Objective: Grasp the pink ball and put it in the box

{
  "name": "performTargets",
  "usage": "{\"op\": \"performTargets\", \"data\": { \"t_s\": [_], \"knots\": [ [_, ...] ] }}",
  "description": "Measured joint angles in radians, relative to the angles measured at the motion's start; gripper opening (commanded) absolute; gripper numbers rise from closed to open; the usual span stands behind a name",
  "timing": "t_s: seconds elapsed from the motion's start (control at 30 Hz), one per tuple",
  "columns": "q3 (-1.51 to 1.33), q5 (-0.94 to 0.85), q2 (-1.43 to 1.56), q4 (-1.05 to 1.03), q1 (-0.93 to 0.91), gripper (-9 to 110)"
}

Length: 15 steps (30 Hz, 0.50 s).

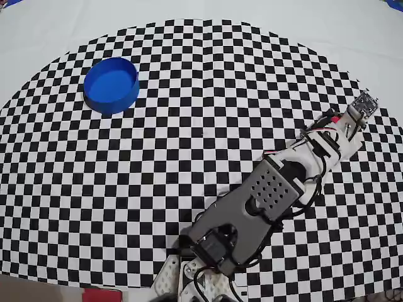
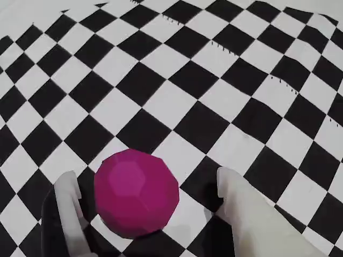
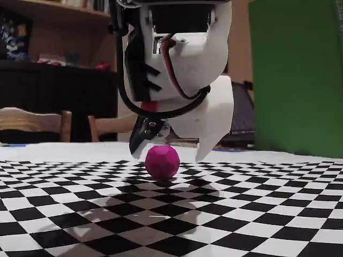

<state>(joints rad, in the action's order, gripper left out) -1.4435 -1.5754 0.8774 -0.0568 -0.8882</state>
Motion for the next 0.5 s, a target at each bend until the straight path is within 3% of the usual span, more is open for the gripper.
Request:
{"op": "performTargets", "data": {
  "t_s": [0.5],
  "knots": [
    [0.018,0.005,-0.012,0.0,0.017,30]
  ]
}}
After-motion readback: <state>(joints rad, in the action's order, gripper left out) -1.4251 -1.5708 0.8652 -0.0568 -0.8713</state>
